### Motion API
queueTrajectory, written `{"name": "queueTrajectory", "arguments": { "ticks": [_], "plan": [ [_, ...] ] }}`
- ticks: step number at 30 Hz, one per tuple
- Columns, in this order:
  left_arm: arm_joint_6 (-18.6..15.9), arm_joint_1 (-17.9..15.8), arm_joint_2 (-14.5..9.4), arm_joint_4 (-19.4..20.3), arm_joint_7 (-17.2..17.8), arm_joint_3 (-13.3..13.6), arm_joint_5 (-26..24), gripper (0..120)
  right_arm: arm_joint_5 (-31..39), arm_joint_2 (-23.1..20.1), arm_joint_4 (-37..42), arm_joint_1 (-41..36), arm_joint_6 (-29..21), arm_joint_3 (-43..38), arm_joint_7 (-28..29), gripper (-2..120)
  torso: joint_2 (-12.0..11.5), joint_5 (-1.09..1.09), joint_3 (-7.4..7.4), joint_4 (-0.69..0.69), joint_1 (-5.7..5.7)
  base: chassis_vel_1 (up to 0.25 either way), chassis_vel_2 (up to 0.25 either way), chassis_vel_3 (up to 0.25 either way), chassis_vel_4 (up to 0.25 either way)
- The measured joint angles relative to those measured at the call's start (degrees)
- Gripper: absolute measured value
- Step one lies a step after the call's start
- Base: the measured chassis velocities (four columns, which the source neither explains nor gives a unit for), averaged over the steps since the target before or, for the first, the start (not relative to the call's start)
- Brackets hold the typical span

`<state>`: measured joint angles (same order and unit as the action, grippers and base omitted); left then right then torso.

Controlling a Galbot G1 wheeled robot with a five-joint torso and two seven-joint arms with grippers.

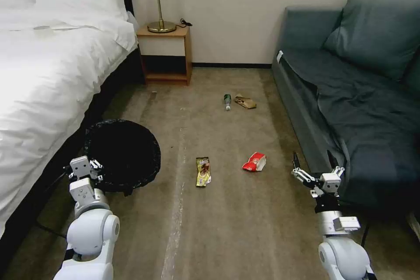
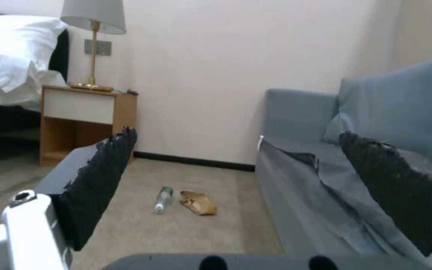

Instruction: Pick up the trash bin, then pick up the garbage on the floor and place it into the trash bin.

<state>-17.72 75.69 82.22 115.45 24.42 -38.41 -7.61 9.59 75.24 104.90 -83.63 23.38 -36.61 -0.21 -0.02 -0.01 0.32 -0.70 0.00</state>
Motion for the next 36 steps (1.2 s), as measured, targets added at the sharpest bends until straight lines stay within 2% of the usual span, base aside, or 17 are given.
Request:
{"name": "queueTrajectory", "arguments": {
  "ticks": [36],
  "plan": [
    [1.1,0.9,0.4,-0.5,-0.4,0.2,1.0,4,0.9,0.2,-0.5,-0.3,0.1,0.4,-0.6,100,0.0,-0.01,0.0,0.01,0.0,-0.094,0.091,0.093,-0.094]
  ]
}}
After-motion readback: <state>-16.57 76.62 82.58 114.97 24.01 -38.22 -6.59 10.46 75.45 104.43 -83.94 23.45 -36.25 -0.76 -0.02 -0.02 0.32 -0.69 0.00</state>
